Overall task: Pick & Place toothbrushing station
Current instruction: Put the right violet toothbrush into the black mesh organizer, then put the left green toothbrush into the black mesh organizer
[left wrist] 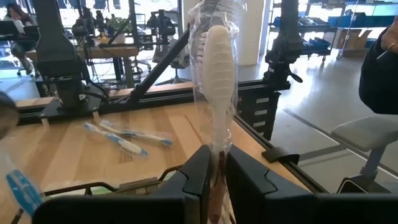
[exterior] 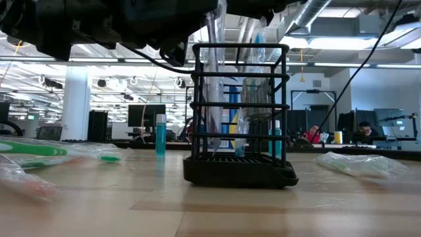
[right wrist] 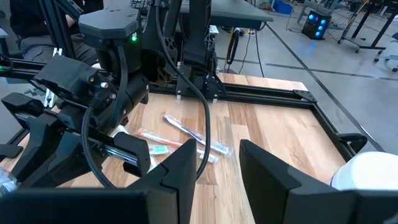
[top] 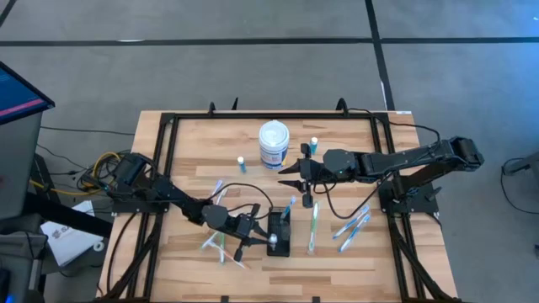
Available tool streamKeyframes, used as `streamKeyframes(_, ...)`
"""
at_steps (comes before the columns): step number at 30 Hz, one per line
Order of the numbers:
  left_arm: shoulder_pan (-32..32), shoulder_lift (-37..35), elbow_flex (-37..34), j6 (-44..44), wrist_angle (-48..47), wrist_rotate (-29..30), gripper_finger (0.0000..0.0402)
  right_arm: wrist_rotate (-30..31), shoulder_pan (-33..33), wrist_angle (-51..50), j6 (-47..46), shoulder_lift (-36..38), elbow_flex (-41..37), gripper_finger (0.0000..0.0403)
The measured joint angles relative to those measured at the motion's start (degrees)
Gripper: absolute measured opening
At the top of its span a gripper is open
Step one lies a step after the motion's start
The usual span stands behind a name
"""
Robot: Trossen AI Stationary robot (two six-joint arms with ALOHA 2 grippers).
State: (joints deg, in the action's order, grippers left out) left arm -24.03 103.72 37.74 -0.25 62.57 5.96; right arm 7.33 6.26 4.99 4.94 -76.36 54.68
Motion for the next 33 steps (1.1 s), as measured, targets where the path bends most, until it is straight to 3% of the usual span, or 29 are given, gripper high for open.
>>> streamKeyframes(18, 0.0, 0.0, 0.0, -0.2, -0.2, -0.3, 0.013, 0.0, 0.0, 0.0, 0.0, 0.0, 0.0, 0.0112)
streamKeyframes(28, 0.0, -2.6, 0.0, 0.0, -1.4, 0.1, 0.0136, 0.0, 0.0, 0.0, 0.0, 0.0, 0.0, 0.0112)
streamKeyframes(33, 0.0, -9.2, 0.0, -0.3, -11.9, 1.5, 0.0129, 0.0, 0.0, -0.3, 0.0, 0.0, 0.0, 0.0112)
